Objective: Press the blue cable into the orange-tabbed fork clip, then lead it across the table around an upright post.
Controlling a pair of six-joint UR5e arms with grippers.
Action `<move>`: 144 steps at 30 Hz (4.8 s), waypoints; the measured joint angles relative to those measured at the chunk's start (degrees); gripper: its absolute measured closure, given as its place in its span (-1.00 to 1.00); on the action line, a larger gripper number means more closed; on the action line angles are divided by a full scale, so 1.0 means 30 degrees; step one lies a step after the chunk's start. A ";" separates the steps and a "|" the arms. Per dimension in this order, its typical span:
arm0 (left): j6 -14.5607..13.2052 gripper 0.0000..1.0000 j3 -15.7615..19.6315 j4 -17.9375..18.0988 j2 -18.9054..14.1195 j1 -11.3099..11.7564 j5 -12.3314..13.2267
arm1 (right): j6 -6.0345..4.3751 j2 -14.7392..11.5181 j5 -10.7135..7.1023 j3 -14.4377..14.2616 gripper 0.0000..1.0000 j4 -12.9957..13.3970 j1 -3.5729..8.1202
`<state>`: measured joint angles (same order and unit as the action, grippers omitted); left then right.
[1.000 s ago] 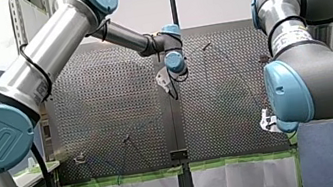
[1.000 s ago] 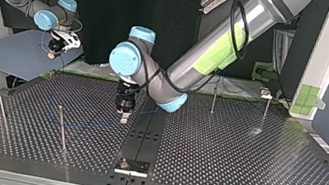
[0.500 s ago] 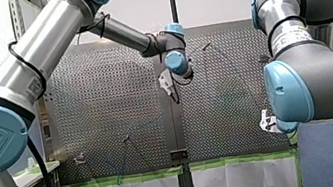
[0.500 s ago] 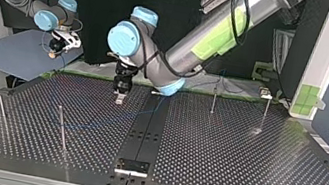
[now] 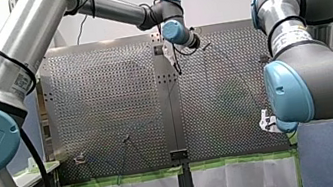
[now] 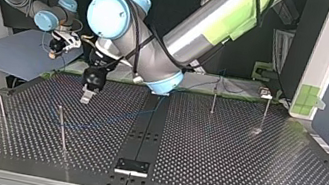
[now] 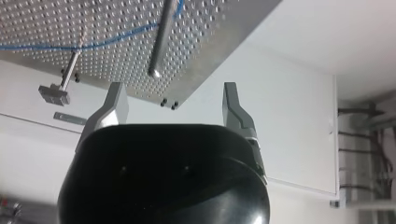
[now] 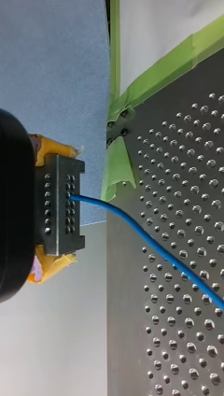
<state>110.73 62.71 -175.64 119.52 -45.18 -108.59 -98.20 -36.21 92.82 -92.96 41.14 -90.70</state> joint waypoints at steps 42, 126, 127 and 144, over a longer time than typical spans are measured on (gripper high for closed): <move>-0.4370 -1.00 -0.6448 -0.6253 0.2832 -0.0076 -0.0802 | -0.0249 -0.0021 -0.0410 0.0309 1.00 -0.1189 0.0094; -0.1581 -1.00 -0.1219 0.0066 -0.0777 0.3217 0.1185 | 0.0379 -0.0509 -0.0411 0.0409 1.00 -0.1765 -0.0364; -0.1633 -1.00 -0.0958 0.0317 -0.1032 0.3215 0.1100 | 0.0371 -0.0507 -0.0411 0.0409 1.00 -0.1764 -0.0363; -0.2027 -1.00 0.1812 0.3093 -0.3807 0.3004 0.0030 | 0.0295 -0.0493 -0.0594 0.0413 1.00 -0.1766 -0.0443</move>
<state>104.65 68.14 -166.36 108.10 -36.17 -108.50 -97.31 -37.69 91.04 -91.72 35.85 -92.03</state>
